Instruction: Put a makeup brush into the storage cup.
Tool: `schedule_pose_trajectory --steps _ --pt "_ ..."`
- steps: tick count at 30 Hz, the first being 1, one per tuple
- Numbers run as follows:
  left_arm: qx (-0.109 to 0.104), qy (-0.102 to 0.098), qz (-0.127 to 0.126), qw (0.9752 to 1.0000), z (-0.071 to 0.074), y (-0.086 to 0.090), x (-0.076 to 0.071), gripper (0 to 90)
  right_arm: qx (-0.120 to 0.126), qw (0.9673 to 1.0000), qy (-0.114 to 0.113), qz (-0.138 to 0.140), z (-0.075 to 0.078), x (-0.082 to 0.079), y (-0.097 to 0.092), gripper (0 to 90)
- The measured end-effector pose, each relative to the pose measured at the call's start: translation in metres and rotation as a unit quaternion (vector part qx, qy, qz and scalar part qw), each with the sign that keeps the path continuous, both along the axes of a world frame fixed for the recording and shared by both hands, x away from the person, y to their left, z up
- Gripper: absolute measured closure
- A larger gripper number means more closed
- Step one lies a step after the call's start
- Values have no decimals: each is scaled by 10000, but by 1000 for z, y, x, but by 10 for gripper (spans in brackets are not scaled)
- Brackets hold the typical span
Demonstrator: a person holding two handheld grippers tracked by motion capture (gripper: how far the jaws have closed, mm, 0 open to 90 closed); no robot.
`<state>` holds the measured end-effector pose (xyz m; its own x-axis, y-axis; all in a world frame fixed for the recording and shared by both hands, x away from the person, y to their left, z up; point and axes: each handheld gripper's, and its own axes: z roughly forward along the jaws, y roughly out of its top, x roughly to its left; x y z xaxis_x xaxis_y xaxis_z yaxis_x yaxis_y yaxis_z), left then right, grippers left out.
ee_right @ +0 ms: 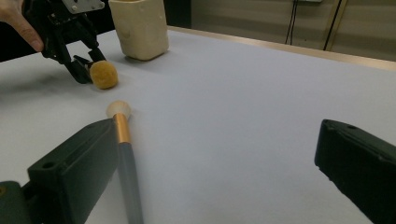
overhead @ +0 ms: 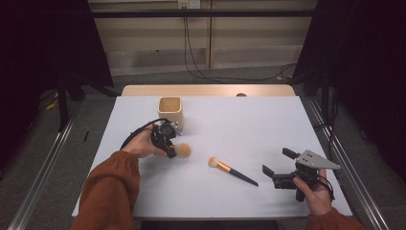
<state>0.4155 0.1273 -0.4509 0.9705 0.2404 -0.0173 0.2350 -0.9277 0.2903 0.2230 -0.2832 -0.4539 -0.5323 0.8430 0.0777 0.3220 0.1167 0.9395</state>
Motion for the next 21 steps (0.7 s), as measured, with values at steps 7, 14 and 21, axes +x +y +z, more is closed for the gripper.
schedule_pose_trajectory --steps 7,14,21 --pt "177 151 -55 9997 1 -5 1 559 3 10000 5 2 0 0 0 0" --pt "366 262 27 9990 3 -10 3 621 12 10000 16 2 0 0 0 0" --pt "406 226 173 9988 3 -12 1 662 1 10000 27 12 0 0 0 0"
